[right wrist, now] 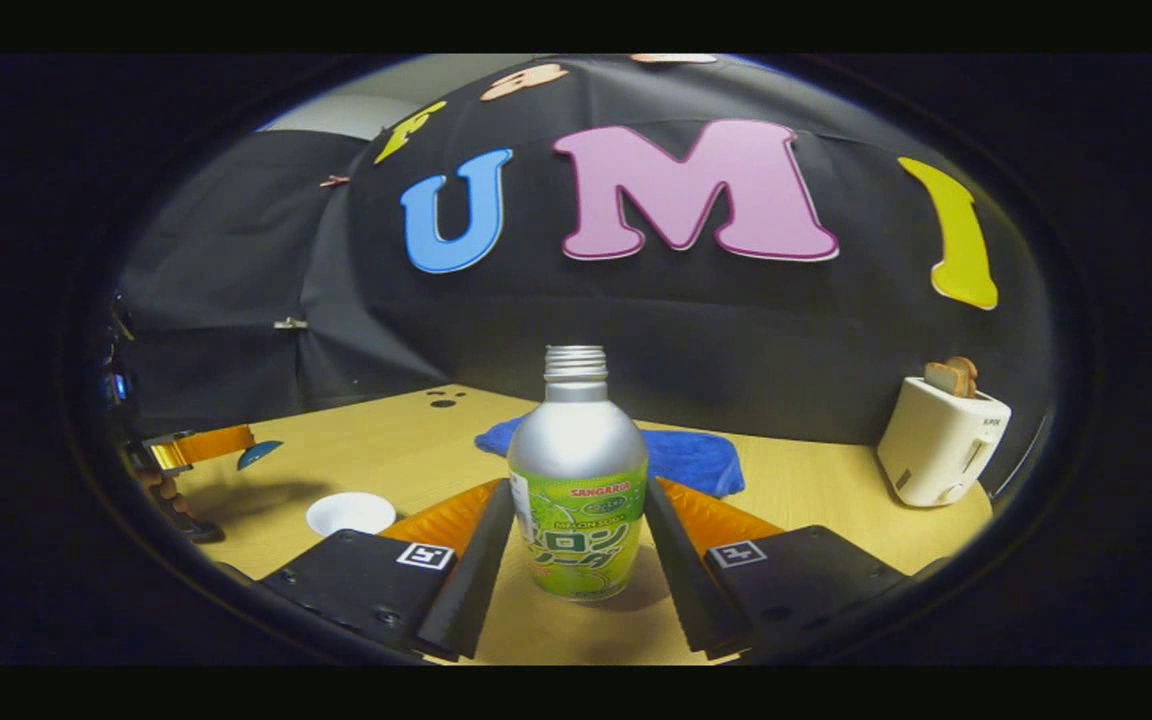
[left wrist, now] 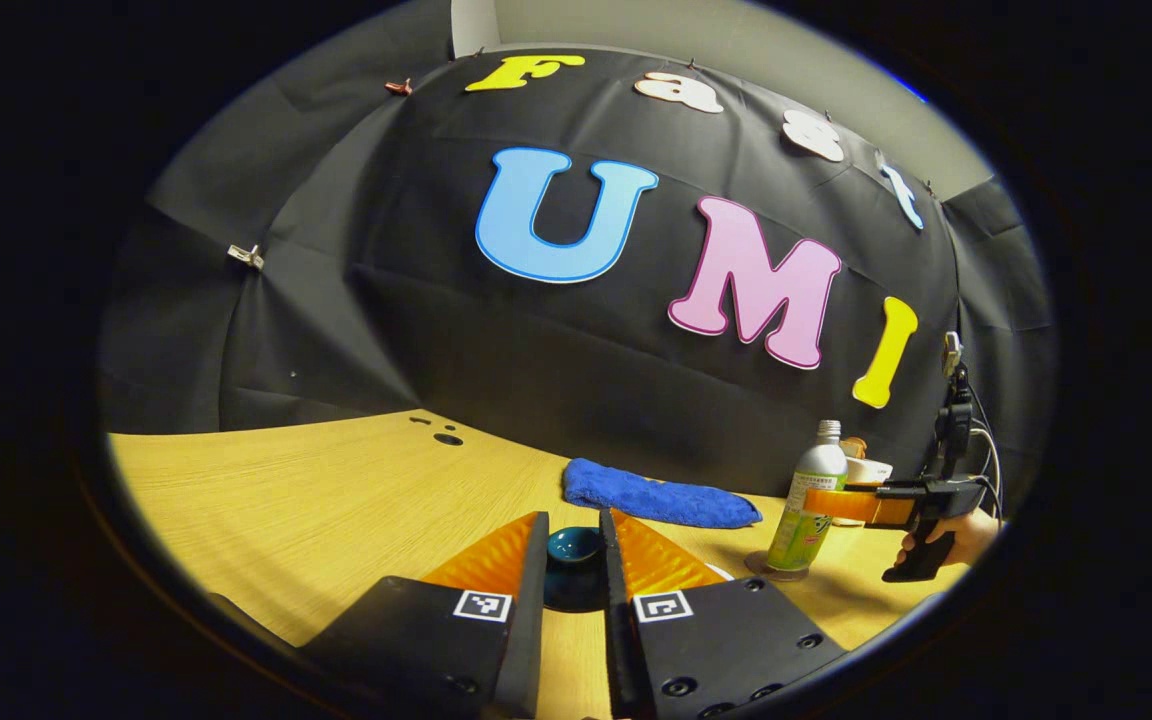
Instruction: Open the teacup lid with one hand, grasp the water bottle and pour water into the teacup with the other hand; after pouring, place the water bottle on the coaster and then close the teacup lid.
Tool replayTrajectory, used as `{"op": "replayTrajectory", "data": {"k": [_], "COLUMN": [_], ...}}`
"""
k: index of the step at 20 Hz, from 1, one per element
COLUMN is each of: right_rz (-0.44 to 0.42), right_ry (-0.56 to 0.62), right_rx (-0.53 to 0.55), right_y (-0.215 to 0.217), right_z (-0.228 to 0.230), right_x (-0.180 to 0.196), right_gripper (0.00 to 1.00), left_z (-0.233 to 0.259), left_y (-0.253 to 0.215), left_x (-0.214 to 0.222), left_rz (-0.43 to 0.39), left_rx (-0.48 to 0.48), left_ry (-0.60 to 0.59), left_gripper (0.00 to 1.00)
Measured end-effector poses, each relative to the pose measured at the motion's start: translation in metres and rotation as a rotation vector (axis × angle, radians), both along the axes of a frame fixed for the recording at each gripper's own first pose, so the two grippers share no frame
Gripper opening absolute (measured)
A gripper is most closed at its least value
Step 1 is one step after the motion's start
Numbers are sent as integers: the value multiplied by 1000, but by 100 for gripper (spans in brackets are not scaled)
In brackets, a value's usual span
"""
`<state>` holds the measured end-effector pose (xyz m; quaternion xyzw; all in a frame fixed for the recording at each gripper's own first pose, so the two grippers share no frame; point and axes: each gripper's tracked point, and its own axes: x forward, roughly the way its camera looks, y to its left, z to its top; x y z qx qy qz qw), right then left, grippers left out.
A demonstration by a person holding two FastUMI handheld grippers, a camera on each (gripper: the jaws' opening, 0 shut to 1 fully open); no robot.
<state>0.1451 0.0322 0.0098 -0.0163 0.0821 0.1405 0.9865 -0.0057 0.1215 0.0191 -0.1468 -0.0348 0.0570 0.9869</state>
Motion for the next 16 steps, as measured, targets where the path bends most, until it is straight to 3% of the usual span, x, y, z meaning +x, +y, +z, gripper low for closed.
{"op": "replayTrajectory", "data": {"k": [1,12,13,14,16], "right_rz": [-4,-54,-52,-48,-34], "right_ry": [-5,21,24,29,63], "right_rx": [9,78,84,88,109], "right_y": [-4,-27,-27,-27,-23], "right_z": [-2,-16,-16,-17,-24], "right_x": [3,15,14,12,9], "right_gripper": [77,77,73,80,81], "left_z": [1,-1,0,0,-1], "left_y": [0,0,0,0,-1], "left_x": [0,1,1,1,1], "left_rz": [0,0,0,0,0], "left_rx": [0,0,0,0,1], "left_ry": [0,3,3,3,3], "left_gripper": [30,30,30,30,30]}}
